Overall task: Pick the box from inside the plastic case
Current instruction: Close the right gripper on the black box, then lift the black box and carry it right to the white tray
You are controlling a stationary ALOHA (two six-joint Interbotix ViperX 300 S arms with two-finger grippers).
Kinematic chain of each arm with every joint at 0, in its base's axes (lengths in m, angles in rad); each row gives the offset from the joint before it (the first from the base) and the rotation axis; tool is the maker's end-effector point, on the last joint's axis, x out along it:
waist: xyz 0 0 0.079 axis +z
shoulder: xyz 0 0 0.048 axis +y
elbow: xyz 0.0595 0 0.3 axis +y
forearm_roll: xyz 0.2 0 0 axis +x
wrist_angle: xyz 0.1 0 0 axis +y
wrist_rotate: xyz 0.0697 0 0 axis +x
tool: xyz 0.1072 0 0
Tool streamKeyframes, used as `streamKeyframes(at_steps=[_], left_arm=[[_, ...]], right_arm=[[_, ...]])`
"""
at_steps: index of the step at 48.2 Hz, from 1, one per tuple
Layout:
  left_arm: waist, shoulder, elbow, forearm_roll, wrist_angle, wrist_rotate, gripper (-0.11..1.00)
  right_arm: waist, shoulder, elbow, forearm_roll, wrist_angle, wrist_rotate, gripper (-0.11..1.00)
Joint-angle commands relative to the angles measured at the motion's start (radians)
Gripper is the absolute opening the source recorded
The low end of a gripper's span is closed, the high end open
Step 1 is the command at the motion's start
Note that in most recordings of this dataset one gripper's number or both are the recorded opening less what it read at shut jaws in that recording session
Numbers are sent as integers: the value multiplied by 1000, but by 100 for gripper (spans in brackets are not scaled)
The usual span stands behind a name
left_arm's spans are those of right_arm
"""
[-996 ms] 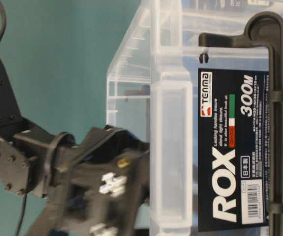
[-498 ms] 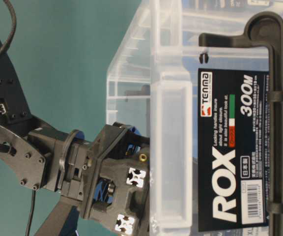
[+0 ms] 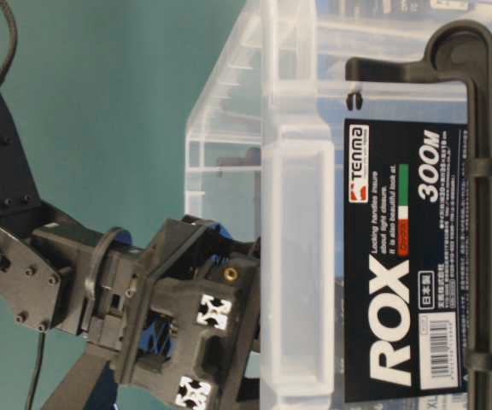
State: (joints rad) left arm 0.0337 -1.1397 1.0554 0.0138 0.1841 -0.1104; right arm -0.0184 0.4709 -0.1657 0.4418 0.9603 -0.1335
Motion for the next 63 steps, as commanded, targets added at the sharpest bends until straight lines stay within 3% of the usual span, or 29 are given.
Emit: streamKeyframes(at_steps=[1,15,30,53,63], left_arm=[[5,6,-18,2,-6,0,-6],[5,5,-18,3,-6,0,-6],[5,-8,-23,3,-6,0,-6],[5,-12,-37,3,-6,-2,-6],[5,-12,-37,3,-5,0,-6]], right_arm=[[3,-11,-9,5,9,-3,76],[-3,-18,-9,3,26,0,73],[-77,-123,-12,5,71,2,73],[-192,-402,-11,5,302,9,71],[-209,-541,94,3,411,43,71]])
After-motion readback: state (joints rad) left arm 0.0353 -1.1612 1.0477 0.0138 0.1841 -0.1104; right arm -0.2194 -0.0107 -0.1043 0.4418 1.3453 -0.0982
